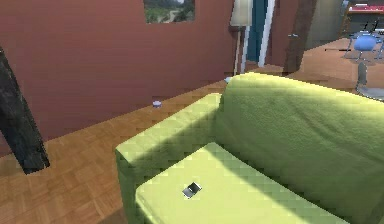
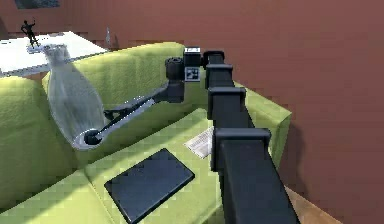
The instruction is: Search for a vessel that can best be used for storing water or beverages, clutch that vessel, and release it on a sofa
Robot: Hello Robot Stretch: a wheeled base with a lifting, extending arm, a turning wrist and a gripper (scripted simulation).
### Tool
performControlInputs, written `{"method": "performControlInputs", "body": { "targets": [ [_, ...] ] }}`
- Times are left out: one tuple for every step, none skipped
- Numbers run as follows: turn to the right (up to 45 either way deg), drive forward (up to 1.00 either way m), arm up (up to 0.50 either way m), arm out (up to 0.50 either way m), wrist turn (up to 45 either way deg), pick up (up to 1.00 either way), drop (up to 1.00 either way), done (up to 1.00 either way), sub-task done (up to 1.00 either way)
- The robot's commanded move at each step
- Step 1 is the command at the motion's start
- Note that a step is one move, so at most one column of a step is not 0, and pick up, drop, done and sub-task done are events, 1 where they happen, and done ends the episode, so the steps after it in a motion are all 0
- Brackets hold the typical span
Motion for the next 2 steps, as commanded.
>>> {"method": "performControlInputs", "body": {
  "targets": [
    [0.0,0.0,-0.24,0.0,0.0,0.0,0.0,0.0,0.0],
    [0.0,0.0,-0.32,0.0,0.0,0.0,0.0,0.0,0.0]
  ]
}}
